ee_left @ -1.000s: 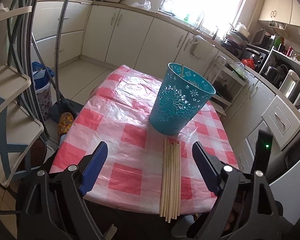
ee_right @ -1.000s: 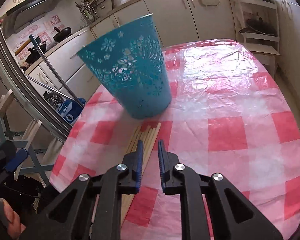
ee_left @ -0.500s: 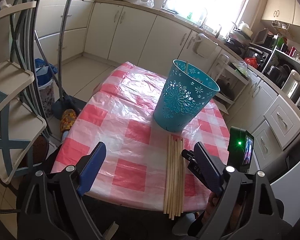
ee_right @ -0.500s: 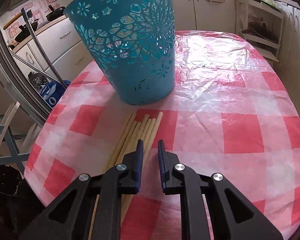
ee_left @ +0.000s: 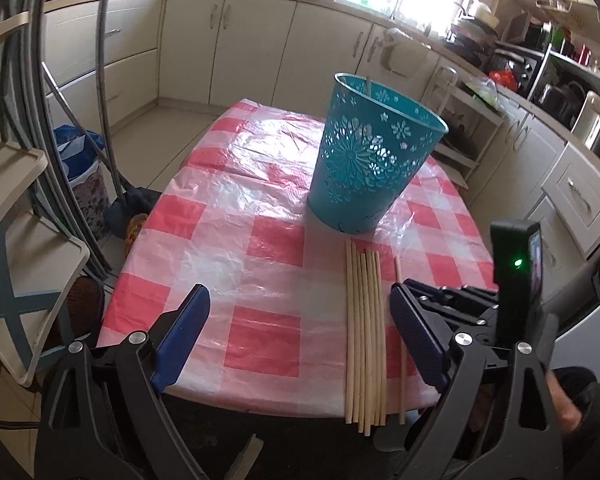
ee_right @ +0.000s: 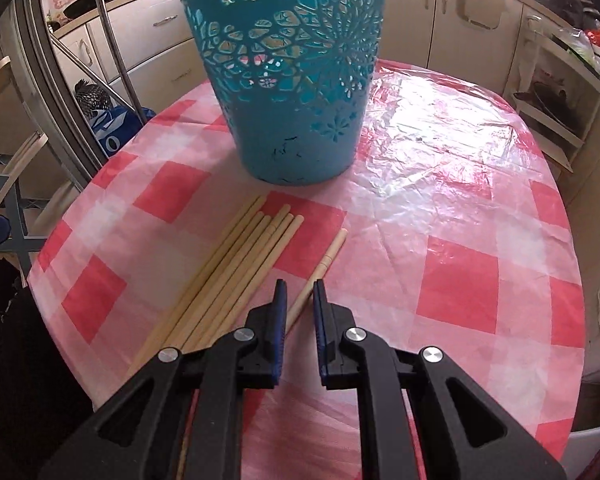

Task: Organize utensils
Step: 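Lower the left tool to the chopsticks and grasp another chopstick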

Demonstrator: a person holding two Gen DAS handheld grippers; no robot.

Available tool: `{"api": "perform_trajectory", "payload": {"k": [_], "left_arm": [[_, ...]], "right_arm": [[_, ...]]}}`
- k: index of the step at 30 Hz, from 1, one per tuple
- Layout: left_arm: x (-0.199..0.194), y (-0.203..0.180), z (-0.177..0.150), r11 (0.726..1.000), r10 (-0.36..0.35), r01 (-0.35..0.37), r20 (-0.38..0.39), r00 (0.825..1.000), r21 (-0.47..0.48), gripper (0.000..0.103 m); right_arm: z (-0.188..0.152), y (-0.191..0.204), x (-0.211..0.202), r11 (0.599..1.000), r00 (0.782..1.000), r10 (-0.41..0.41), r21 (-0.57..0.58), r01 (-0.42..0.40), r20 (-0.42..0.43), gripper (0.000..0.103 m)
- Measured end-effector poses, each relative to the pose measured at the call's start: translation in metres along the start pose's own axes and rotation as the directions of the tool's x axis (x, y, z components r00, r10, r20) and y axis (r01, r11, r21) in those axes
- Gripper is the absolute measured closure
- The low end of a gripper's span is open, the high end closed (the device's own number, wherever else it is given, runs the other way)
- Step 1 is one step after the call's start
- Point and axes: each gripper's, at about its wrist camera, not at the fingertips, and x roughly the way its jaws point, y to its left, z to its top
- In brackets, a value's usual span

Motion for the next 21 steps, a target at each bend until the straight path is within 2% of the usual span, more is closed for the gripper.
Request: {"api": "perform_trajectory", "payload": {"k": [4,10,21], "left_arm": [[0.034,-0.014,0.006,0.999,0.023,-0.021,-0.035,0.999,0.041,0.016],[0.079,-0.035,0.011,0.992,0.090,-0.083,-0.071,0.993,0.101,0.016],[0.118,-0.040,0.008,0.974,0.198,-0.182,-0.120,0.973,0.133,0.016]], "right_arm": [[-0.002,-0.013,0.000,0.996,0.999,0.047,0.076,-0.048,0.013,0.090],[-0.004,-0.019,-0.002,0.990,0.996,0.086,0.112,-0.088,0.028,0.090],[-0.006,-0.025,-0.005,0.986,0.994,0.110,0.123,-0.112,0.025,0.088]]}}
